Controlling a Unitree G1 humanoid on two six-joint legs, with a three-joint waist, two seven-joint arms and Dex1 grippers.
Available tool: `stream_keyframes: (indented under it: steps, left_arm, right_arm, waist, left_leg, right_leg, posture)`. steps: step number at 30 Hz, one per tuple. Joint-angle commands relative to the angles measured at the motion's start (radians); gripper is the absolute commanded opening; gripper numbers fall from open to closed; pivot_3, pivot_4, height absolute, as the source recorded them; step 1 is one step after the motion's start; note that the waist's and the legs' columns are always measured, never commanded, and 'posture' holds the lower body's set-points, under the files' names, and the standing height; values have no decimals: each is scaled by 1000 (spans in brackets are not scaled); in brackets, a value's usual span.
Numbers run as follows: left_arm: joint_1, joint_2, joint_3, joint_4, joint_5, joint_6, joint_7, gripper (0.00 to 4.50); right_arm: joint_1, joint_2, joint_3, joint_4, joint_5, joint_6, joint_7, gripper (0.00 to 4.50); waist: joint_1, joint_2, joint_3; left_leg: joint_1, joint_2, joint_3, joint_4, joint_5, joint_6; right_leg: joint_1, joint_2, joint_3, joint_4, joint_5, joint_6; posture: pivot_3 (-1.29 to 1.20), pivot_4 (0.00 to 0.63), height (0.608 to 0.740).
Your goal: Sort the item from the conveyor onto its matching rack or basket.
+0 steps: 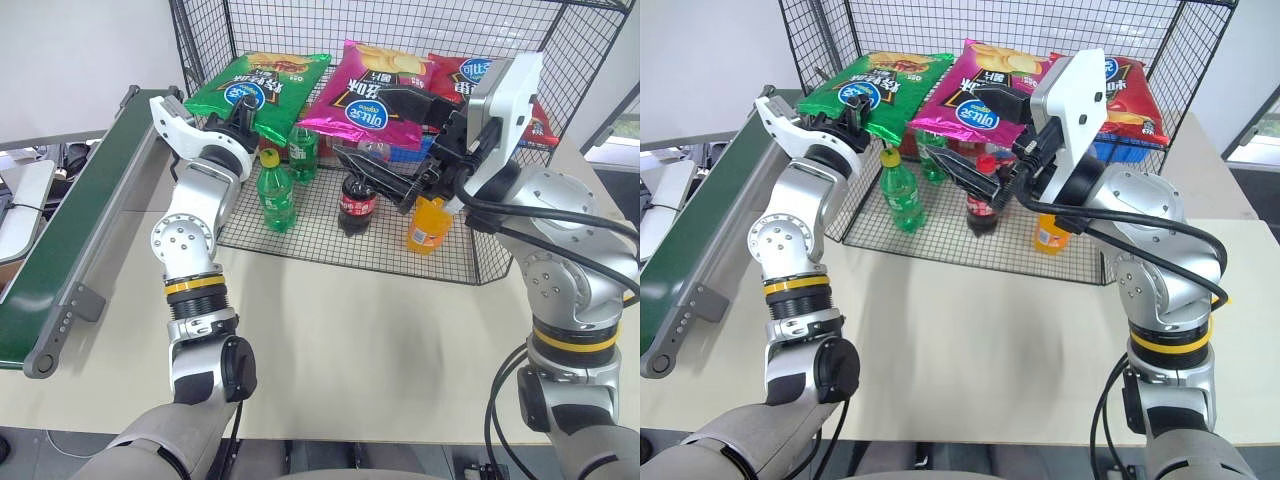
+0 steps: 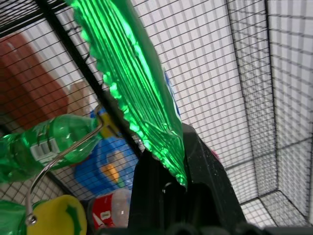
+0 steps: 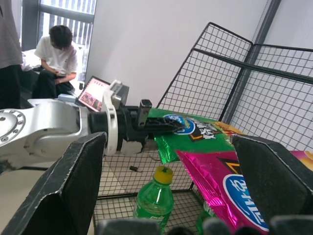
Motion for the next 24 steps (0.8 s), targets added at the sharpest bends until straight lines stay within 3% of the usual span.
stream_keyframes:
  steps: [1, 3, 6, 14, 24]
  left_arm:
    - [-30, -7, -13, -36, 15, -19, -14, 58]
    - [-24, -9, -12, -43, 17, -20, -17, 58]
    - [-17, -4, -2, -47, 16, -15, -20, 919]
    - [26, -10, -6, -112, -3, 19, 6, 4474]
    - [133, -2, -18, -275, -117, 123, 139, 4474]
  right_arm:
    - [-3, -2, -25, -27, -4, -18, -9, 4500]
    - [1, -2, -24, -26, -6, -20, -9, 4500]
    - [2, 0, -22, -26, -5, -21, -6, 4500]
    - [0, 6, -15, -14, -9, -29, 5, 4500]
    - [-2, 24, -4, 5, -14, -48, 20, 4500]
  waist:
    - [0, 0, 0]
    - [1, 0, 0]
    - [1, 0, 0]
    - [-4, 0, 0]
    - [-4, 0, 0]
  left_leg:
    - [0, 0, 0, 0, 0, 0]
    - [0, 0, 0, 0, 0, 0]
    - [0, 0, 0, 0, 0, 0]
    - [1, 0, 0, 0, 0, 0]
    - [1, 1, 0, 0, 1, -1]
  right_leg:
    - [0, 0, 0, 0, 0, 0]
    - [0, 0, 0, 0, 0, 0]
    - [0, 0, 0, 0, 0, 0]
    - [1, 0, 0, 0, 0, 0]
    - [1, 0, 1, 0, 0, 0]
  posture:
    - [0, 150, 740]
    - [0, 150, 740]
    - [0, 150, 740]
    - [0, 150, 740]
    - [0, 150, 740]
